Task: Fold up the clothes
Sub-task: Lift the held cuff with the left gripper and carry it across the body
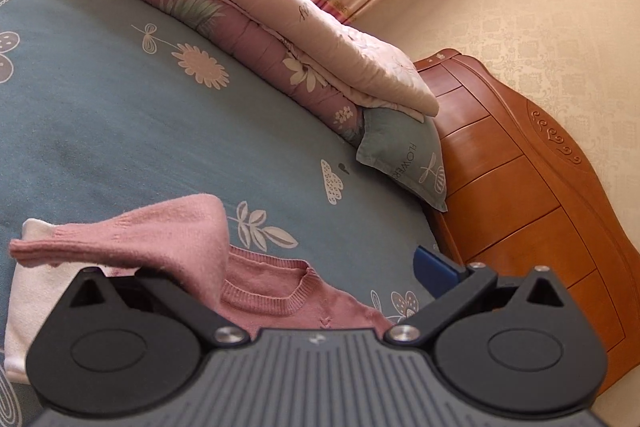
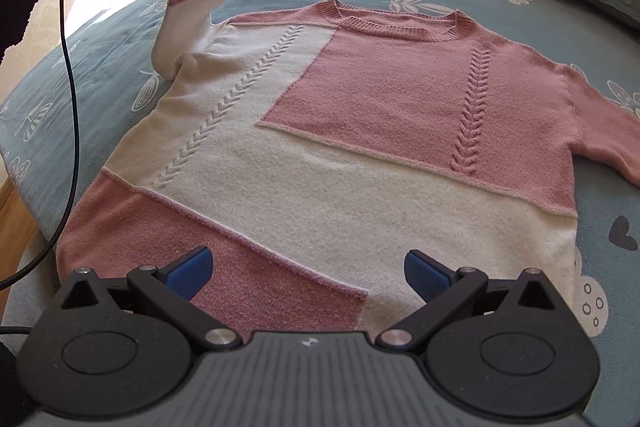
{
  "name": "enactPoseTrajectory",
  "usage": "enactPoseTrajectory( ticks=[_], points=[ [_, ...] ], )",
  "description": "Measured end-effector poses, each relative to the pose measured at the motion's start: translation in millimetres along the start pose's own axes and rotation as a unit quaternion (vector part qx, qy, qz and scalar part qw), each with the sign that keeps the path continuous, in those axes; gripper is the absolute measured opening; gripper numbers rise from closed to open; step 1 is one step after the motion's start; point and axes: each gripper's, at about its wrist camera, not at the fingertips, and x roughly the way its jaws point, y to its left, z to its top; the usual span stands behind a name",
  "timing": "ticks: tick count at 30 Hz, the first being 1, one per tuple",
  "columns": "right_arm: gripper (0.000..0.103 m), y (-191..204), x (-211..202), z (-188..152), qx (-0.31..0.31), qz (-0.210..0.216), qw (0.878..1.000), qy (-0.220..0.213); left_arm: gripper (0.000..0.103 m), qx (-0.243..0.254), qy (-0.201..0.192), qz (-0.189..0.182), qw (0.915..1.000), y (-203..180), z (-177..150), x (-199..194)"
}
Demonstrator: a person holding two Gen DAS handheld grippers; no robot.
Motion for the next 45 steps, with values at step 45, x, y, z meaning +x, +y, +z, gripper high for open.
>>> enactPoseTrajectory(
  ticks=[45],
  points=[
    [0.103,-28,-6,-23,0.044,0.008,0.999,-0.012,0.102,0.054,0.117,0.009,0.9916,-65,-60,138]
  ],
)
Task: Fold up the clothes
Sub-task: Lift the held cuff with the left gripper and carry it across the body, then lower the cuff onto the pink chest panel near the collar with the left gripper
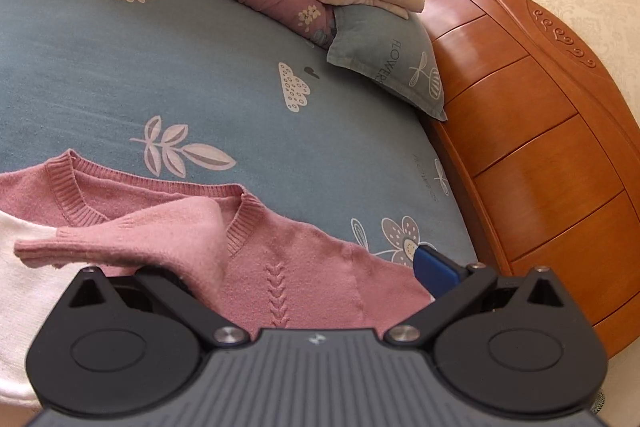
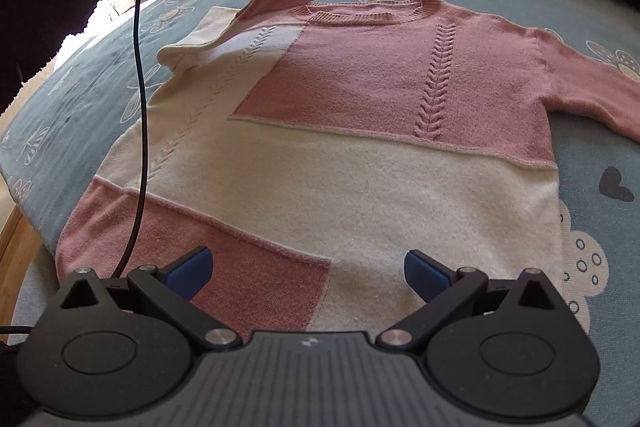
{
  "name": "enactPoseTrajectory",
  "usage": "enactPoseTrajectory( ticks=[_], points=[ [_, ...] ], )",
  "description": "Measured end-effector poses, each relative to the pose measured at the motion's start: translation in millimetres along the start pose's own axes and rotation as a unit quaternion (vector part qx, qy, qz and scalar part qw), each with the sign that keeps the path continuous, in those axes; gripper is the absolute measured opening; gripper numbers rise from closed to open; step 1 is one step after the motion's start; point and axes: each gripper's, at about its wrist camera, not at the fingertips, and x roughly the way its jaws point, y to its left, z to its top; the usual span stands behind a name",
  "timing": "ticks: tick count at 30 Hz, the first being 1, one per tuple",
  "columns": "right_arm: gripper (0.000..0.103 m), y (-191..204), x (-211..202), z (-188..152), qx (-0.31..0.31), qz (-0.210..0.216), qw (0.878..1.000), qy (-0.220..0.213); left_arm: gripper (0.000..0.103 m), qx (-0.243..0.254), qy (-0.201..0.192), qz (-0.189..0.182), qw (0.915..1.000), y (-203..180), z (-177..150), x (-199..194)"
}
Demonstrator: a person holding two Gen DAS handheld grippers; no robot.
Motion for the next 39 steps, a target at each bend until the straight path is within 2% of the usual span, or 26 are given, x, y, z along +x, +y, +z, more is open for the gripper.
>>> enactPoseTrajectory(
  ticks=[5,10,15,22,26,29,34,39],
  points=[
    [0.103,-1,1,-2,0.001,-0.004,1.0,0.004,0.102,0.016,0.02,0.014,0.9996,-3,-11,32],
    [0.103,0,2,-5,-0.003,-0.011,1.0,0.009,0.102,0.008,0.03,0.017,0.9994,1,-20,55],
    [0.103,0,2,-8,-0.002,-0.012,1.0,0.011,0.102,0.013,0.011,0.017,0.9997,-4,-17,57],
    [0.103,4,4,-9,-0.009,-0.017,1.0,0.014,0.102,0.019,0.038,0.032,0.9986,-7,-21,74],
    [0.103,3,3,-10,-0.005,-0.018,1.0,0.014,0.102,0.04,0.039,0.029,0.998,-18,-21,75],
    [0.103,3,3,-10,-0.005,-0.02,1.0,0.014,0.102,0.034,0.091,0.039,0.9945,-13,-31,86],
    [0.103,4,1,-11,-0.005,-0.023,1.0,0.015,0.102,-0.005,0.116,0.014,0.9931,4,-48,76],
    [0.103,5,0,-12,-0.003,-0.024,1.0,0.013,0.102,-0.017,0.094,0.006,0.9954,12,-48,55]
  ],
)
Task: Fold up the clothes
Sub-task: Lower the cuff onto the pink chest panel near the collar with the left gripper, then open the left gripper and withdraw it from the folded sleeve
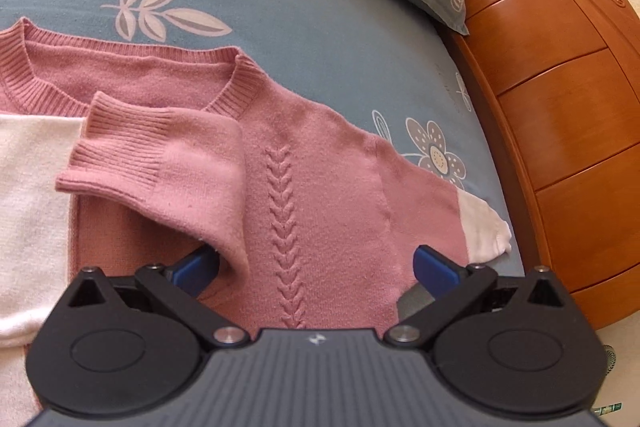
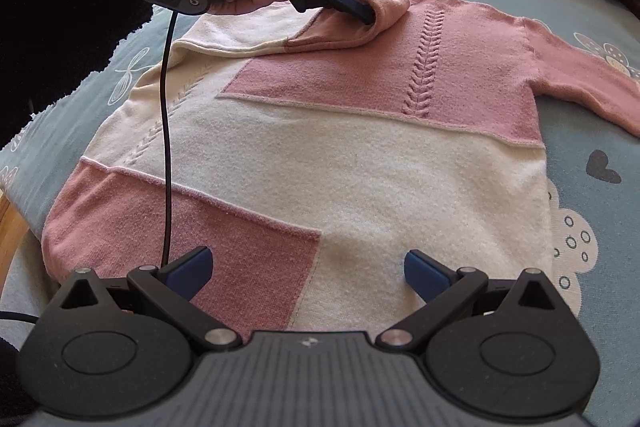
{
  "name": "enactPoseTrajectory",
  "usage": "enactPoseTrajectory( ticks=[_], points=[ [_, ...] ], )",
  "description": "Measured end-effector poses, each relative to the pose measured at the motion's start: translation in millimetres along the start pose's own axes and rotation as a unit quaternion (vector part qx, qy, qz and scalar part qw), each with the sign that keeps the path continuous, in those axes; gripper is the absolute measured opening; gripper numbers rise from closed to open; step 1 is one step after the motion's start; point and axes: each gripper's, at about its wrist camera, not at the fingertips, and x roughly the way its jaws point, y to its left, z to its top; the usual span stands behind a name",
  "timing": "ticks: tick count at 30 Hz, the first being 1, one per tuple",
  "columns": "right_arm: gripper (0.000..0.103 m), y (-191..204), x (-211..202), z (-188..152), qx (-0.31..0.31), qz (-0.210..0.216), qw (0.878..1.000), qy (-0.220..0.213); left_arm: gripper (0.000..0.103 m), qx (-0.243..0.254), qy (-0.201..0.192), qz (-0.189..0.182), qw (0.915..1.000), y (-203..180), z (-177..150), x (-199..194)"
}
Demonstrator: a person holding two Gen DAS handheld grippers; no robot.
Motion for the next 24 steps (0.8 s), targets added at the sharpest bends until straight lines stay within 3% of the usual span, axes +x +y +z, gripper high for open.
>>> enactPoseTrajectory(
  ticks=[5,10,15,19,24],
  points=[
    [0.103,6,0,0,-0.01,-0.003,1.0,0.0,0.102,-0.034,-0.05,0.04,0.9974,9,3,-8],
    [0.103,7,1,-2,-0.01,-0.003,1.0,0.004,0.102,0.007,-0.075,0.04,0.9964,-15,-3,2],
    [0.103,5,2,-5,-0.009,-0.009,1.0,0.008,0.102,0.04,-0.023,-0.008,0.9989,-42,-15,27],
    [0.103,1,1,-9,-0.005,-0.012,1.0,0.008,0.102,0.08,0.021,-0.036,0.9959,-58,-30,41],
    [0.103,-1,1,-10,0.0,-0.018,1.0,0.009,0.102,0.161,0.02,-0.016,0.9866,-76,-43,27]
  ],
)
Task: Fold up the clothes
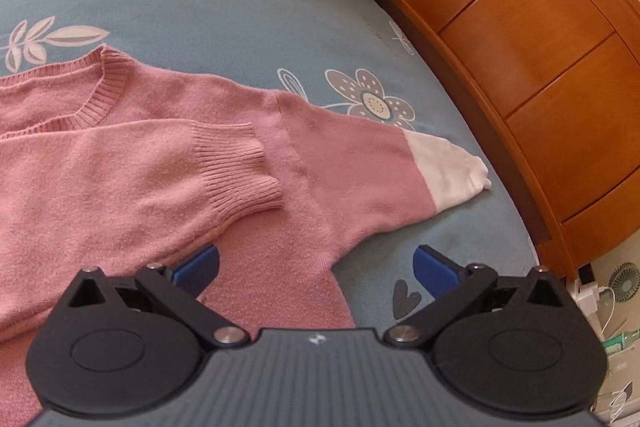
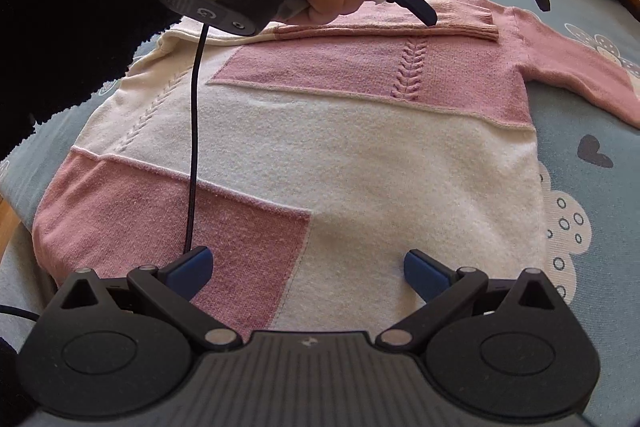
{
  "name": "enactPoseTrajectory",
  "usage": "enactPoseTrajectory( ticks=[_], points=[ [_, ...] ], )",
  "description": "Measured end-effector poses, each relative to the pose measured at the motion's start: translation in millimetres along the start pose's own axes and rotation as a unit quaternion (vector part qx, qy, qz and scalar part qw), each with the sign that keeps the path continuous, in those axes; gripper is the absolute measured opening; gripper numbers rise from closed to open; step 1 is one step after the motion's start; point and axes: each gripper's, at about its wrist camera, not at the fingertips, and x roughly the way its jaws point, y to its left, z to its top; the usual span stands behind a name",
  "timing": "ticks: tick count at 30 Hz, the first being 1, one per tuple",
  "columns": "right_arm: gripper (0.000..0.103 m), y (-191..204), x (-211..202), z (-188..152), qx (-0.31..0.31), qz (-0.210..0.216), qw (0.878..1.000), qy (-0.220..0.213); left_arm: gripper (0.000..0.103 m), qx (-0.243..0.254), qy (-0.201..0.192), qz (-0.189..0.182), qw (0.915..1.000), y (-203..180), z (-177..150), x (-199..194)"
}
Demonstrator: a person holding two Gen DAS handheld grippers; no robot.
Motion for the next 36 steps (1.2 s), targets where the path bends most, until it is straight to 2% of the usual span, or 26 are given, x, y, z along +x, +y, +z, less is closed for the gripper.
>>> enactPoseTrajectory(
  ticks=[3,6,8,10,13,15,18,20,24,25,29,33,36],
  points=[
    [0.103,2,0,-2,-0.007,-0.01,1.0,0.001,0.102,0.031,-0.03,0.02,0.9989,4,-12,-29],
    [0.103,0,0,-3,-0.002,-0.01,1.0,-0.003,0.102,0.057,-0.058,0.088,0.9928,17,-36,-62],
    [0.103,0,-1,-3,0.002,-0.01,1.0,-0.005,0.102,0.076,-0.075,0.138,0.9847,24,-54,-82],
    [0.103,1,0,-3,0.002,-0.012,1.0,-0.005,0.102,0.102,-0.099,0.215,0.9662,35,-81,-104],
    [0.103,4,1,-4,-0.006,-0.021,1.0,0.001,0.102,0.116,-0.105,0.326,0.9324,59,-115,-128],
    [0.103,7,2,-4,-0.011,-0.027,1.0,0.005,0.102,0.108,-0.101,0.363,0.92,79,-132,-139],
    [0.103,10,3,-3,-0.016,-0.037,0.999,0.011,0.102,0.061,-0.086,0.409,0.9066,121,-149,-152],
    [0.103,12,4,-2,-0.016,-0.042,0.999,0.016,0.102,0.041,-0.088,0.424,0.9002,141,-154,-157],
    [0.103,16,6,2,-0.018,-0.054,0.998,0.025,0.102,0.003,-0.112,0.402,0.9087,167,-146,-159],
    [0.103,17,6,2,-0.018,-0.058,0.998,0.027,0.102,0.001,-0.113,0.404,0.9077,170,-144,-156],
    [0.103,21,8,6,-0.023,-0.07,0.997,0.035,0.102,-0.014,-0.125,0.424,0.8969,182,-135,-147],
    [0.103,25,8,8,-0.03,-0.077,0.996,0.04,0.103,-0.056,-0.157,0.441,0.8819,199,-144,-167],
    [0.103,27,9,10,-0.036,-0.083,0.995,0.044,0.103,-0.114,-0.176,0.418,0.8838,224,-154,-185]
  ],
)
